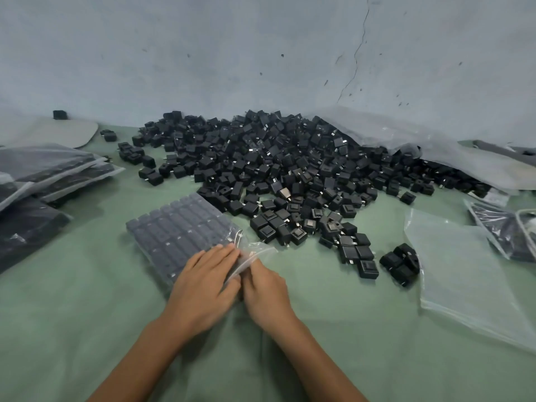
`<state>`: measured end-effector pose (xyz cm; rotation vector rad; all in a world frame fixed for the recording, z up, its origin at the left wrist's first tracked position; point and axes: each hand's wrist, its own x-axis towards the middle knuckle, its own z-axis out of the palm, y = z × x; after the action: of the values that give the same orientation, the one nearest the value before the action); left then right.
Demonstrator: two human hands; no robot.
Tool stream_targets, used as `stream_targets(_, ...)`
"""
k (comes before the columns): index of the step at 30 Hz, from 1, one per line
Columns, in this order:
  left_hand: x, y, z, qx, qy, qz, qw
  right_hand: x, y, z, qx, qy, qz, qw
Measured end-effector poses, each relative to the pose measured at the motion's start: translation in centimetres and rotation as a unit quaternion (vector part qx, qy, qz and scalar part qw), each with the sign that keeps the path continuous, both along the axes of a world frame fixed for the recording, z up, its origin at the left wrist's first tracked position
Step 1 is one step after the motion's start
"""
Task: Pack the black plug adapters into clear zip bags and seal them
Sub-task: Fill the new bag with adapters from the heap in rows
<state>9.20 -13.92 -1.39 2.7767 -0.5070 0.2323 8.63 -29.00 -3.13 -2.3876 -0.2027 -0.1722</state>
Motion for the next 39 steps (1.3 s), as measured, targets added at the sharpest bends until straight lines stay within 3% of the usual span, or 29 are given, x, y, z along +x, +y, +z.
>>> stream_targets(4,0.2,0.2,-0.2,0.006,0.003,-0.004,1.000,-1.3,-2.2,0.5,0.101,-0.002,0.034,0.994)
stream_targets(7,0.1,0.1,-0.2,0.007,0.009,-0.002,1.000,-2.2,-5.8,0.8,0.086,-0.045,-0.005,0.995)
stream_targets(10,0.0,0.0,-0.2,0.008,0.010,0.002,1.000,-2.3,-10.4,1.5,0.010,-0.121,-0.116,0.986)
stream_targets(12,0.0,0.0,-0.2,0.004,0.011,0.004,1.000,-2.3,-13.1,1.7,-0.024,-0.152,-0.234,0.960)
stream_targets(15,0.0,-0.1,-0.2,0.003,0.016,0.004,1.000,-2.5,-15.3,0.7,-0.085,-0.102,-0.354,0.926)
stream_targets(19,0.1,-0.1,-0.2,-0.002,0.026,0.005,1.000,-2.7,-15.8,-0.6,-0.081,-0.041,-0.349,0.933)
stream_targets(24,0.1,0.0,-0.2,-0.006,0.030,0.003,1.000,-3.3,-16.0,-0.1,0.047,-0.073,-0.319,0.944)
stream_targets(27,0.1,0.0,-0.2,-0.009,0.032,0.005,0.999,-4.0,-14.0,0.8,0.216,-0.067,-0.305,0.925)
stream_targets(30,0.1,0.0,-0.1,-0.004,0.035,0.004,0.999,-3.4,-11.2,1.7,0.424,-0.015,-0.271,0.864)
stream_targets(33,0.2,0.1,-0.1,0.000,0.034,0.001,0.999,-2.0,-8.8,2.6,0.620,0.061,-0.189,0.759)
stream_targets(35,0.2,0.1,-0.1,-0.002,0.037,0.002,0.999,-1.4,-7.4,2.6,0.666,0.104,-0.158,0.722)
stream_targets(39,0.2,0.1,-0.1,-0.013,0.042,0.000,0.999,-1.0,-6.3,1.6,0.686,0.127,-0.126,0.705)
